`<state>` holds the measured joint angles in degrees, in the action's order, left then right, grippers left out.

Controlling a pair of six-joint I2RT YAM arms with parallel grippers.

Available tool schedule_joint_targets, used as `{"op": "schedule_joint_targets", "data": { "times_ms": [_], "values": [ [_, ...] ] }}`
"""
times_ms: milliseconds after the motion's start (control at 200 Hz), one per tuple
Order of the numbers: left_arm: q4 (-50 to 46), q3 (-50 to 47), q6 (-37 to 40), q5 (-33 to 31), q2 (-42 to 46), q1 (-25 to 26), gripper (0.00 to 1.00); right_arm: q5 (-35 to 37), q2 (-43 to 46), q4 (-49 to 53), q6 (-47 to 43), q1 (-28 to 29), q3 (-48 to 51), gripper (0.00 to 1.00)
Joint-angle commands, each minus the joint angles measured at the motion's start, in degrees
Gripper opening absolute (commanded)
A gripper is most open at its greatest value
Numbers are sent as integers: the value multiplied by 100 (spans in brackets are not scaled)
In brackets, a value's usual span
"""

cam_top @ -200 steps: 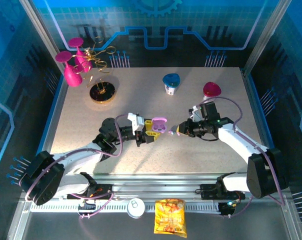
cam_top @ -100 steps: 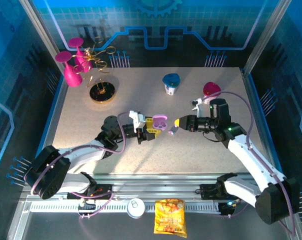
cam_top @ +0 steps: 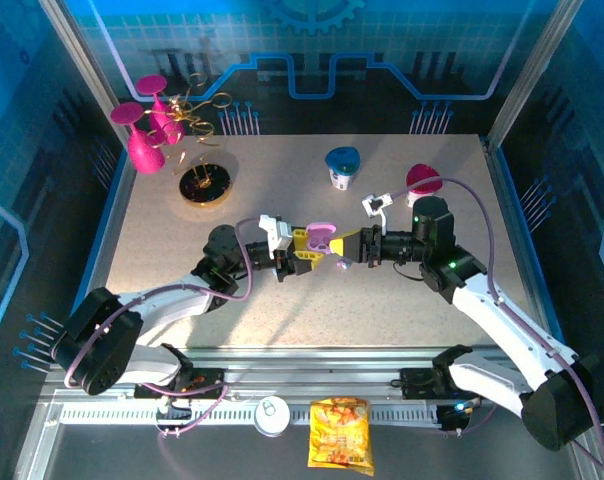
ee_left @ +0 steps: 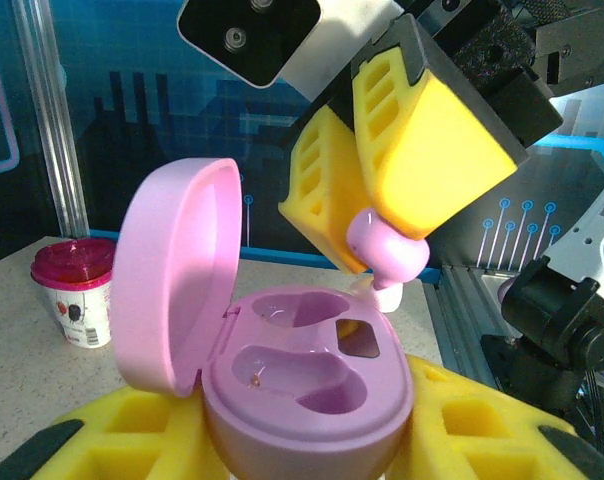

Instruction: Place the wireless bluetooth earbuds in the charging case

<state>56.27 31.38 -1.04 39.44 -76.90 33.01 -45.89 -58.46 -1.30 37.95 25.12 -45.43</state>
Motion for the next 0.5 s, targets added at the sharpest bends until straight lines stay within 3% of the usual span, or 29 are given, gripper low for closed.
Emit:
{"op": "schedule_joint_targets", "data": {
  "times_ms": [0,495],
  "values": [
    [40,83,139,143,-22,13,19,-94,22,-229,-39,69,-185,15],
    [231,9,-19,169,52,21,19,967,45,344,-876,313,-282,14]
  ]
}}
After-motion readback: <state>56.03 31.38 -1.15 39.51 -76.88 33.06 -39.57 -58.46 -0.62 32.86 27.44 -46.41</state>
